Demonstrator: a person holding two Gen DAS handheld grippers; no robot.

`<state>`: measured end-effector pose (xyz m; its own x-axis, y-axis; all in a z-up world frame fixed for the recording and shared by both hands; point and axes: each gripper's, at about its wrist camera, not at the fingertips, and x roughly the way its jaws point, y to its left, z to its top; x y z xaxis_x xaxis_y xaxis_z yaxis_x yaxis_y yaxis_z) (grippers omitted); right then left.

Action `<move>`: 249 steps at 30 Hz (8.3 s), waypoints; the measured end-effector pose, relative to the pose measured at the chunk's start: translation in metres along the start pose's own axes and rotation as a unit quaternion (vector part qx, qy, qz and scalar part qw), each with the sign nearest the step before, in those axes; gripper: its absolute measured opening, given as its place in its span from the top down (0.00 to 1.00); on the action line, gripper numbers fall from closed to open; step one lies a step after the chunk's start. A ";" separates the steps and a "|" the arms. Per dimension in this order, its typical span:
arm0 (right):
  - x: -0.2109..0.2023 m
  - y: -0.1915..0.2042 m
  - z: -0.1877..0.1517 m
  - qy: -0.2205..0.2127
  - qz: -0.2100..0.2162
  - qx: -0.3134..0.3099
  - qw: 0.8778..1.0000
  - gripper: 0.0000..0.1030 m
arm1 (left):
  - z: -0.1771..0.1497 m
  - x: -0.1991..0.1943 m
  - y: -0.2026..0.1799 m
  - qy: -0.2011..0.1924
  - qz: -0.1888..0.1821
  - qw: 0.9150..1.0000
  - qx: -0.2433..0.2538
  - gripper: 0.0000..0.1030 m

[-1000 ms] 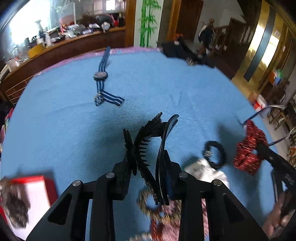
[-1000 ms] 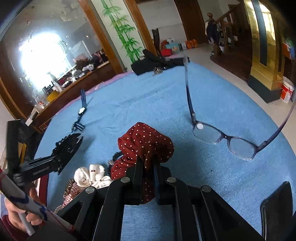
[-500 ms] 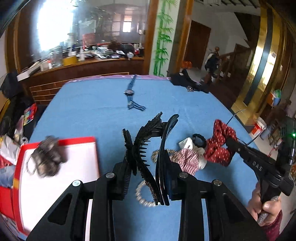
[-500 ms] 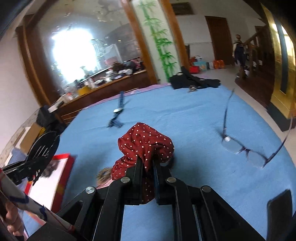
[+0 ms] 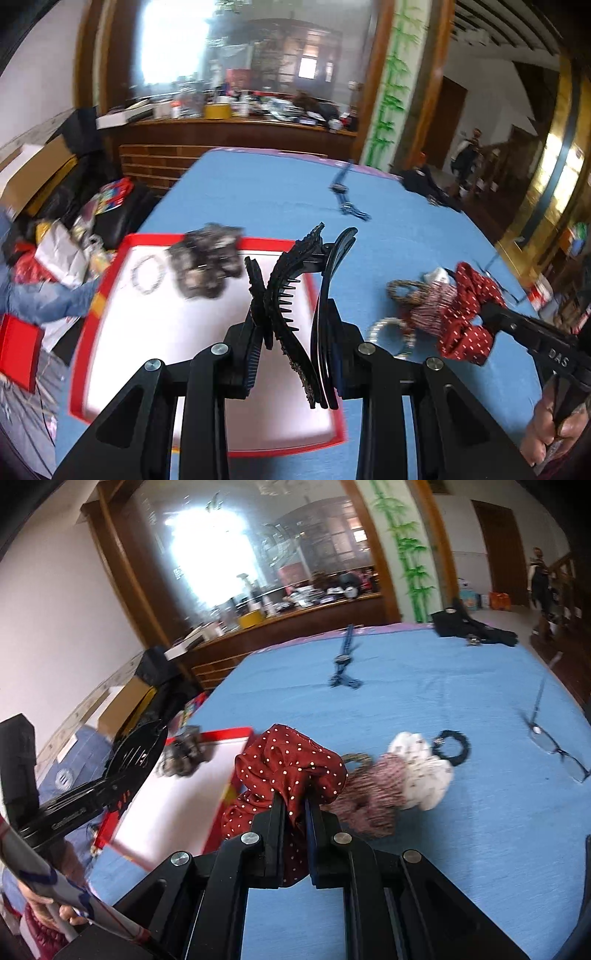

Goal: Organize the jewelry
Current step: 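Carry the claw clip in the left tool while the right tool carries the red scrunchie to the box, then release the claw clip from the left tool while the right tool drops the red scrunchie in the box, then grasp the pearl bracelet with the left tool while the right tool approaches the black hair tie, then carry the pearl bracelet in the left tool while the right tool carries the black hair tie to the box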

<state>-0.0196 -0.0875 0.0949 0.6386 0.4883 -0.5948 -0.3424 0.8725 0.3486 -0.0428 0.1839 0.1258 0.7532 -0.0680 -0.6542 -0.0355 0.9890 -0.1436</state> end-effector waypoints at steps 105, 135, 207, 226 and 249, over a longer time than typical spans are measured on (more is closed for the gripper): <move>0.141 0.097 0.044 0.096 -0.029 -0.032 0.994 0.68 | 0.017 0.051 0.090 0.056 0.086 0.992 -0.067 0.59; 0.018 -0.085 0.029 0.032 -0.067 0.116 0.990 0.68 | -0.013 0.145 -0.113 0.232 -0.035 0.968 0.093 0.58; -0.017 -0.085 0.015 -0.030 -0.073 0.066 0.995 0.93 | -0.006 0.050 -0.130 0.109 -0.048 0.988 0.100 0.91; -0.009 -0.003 0.000 0.002 -0.031 0.002 1.000 0.92 | -0.010 0.016 -0.076 0.070 -0.033 0.995 0.069 0.91; 0.042 0.094 0.000 0.056 0.029 -0.074 0.995 0.92 | -0.002 -0.010 0.058 0.044 0.046 0.998 -0.020 0.91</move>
<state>-0.0252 0.0149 0.1026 0.5366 0.5305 -0.6563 -0.4794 0.8317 0.2802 -0.0538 0.2414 0.1230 0.6850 0.0090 -0.7285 -0.1293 0.9855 -0.1095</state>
